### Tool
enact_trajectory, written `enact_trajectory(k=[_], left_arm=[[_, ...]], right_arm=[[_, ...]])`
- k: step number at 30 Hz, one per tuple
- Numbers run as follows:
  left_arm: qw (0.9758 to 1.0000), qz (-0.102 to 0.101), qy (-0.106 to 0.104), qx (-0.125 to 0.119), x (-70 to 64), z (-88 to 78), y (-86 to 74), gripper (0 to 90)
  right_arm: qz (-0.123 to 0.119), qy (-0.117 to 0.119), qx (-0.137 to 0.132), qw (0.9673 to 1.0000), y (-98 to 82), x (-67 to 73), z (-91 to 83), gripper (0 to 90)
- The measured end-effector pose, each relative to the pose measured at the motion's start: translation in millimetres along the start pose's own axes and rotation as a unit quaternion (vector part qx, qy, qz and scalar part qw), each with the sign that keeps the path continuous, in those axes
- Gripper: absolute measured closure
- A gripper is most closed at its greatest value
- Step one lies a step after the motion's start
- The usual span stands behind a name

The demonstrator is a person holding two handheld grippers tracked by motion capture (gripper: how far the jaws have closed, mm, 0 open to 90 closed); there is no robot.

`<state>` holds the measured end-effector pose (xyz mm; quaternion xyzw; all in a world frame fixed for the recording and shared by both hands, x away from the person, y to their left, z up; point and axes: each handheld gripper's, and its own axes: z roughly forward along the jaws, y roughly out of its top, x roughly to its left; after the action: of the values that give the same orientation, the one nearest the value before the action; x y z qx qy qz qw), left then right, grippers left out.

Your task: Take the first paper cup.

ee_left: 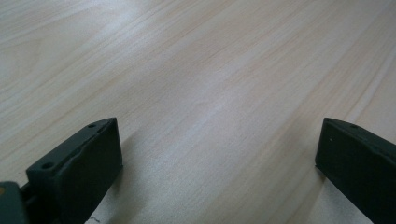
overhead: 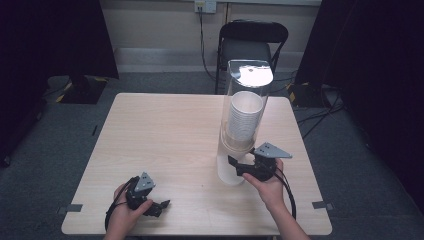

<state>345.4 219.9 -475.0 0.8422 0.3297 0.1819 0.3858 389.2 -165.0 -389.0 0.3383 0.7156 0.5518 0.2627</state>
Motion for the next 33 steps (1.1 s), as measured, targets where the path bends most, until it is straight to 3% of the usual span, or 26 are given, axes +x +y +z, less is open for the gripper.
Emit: enact_trajectory(k=[3,10,18,29,33], left_arm=[[1.0000,0.000,0.000,0.000,0.0,0.0,0.0,0.0],[1.0000,0.000,0.000,0.000,0.0,0.1,0.1,0.0],[1.0000,0.000,0.000,0.000,0.0,0.1,0.2,0.0],[1.0000,0.002,0.000,0.001,0.1,0.1,0.2,0.0],[1.0000,0.002,0.000,0.001,0.1,0.1,0.2,0.0]], right_arm=[[0.016,0.000,-0.012,0.9998,0.8,-1.0,3.9,25.5],[0.022,0.000,-0.021,0.9995,0.7,-3.7,6.6,33.3],[0.019,0.000,-0.021,0.9996,0.0,-3.4,6.9,34.4],[0.005,-0.014,-0.053,0.9985,-12.0,-0.4,8.7,36.0],[0.004,-0.008,-0.047,0.9989,-12.0,-1.8,8.7,36.4]])
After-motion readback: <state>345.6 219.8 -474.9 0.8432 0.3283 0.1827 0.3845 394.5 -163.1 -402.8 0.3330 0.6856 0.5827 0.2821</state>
